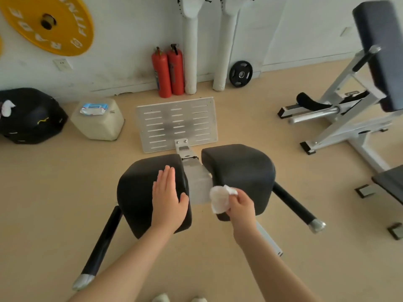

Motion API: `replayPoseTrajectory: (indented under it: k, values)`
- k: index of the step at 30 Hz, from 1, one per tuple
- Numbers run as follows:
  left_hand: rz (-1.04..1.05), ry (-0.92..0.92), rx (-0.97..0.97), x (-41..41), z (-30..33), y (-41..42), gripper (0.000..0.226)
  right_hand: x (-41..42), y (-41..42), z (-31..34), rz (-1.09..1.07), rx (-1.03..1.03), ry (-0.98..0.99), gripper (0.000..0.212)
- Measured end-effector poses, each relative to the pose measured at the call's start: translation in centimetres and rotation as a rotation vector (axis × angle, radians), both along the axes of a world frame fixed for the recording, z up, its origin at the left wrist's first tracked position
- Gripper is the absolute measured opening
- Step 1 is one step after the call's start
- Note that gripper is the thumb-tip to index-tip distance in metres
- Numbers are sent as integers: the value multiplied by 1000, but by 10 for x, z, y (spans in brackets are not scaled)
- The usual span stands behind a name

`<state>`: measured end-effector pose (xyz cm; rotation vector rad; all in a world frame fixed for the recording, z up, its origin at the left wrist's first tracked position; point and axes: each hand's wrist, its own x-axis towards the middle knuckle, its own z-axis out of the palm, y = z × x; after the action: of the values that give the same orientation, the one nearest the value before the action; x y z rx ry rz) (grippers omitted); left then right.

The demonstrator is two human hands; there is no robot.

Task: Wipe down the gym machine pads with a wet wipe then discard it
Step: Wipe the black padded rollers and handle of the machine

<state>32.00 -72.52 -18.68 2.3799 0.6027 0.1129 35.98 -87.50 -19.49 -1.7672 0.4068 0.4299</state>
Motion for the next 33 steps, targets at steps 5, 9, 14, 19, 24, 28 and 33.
replayPoseTrajectory:
  k: [5, 9, 14, 19, 24, 28, 33]
  values:
    - [-107, 33, -98, 50, 7, -7, 63, 56, -6, 13, -64, -23, 47, 21]
    - [-162, 83, -278, 87, 1, 0, 54, 106, 3, 13, -187, 102, 179, 28]
    - [-206, 195, -271, 147, -15, 22, 43, 172, 40, 3, -16, 54, 71, 33]
    - [-218, 564, -460, 194, -43, 27, 48, 226, 62, -19, 337, -333, -161, 42]
    - [-121, 669, -480, 215, -82, 24, 49, 262, 58, -54, 814, -757, -201, 36]
    - [-132, 533, -652, 227, -96, 22, 55, 268, 69, -75, 1103, -831, -94, 28]
    - [-129, 537, -713, 229, -107, 26, 53, 275, 77, -82, 1254, -556, 126, 31]
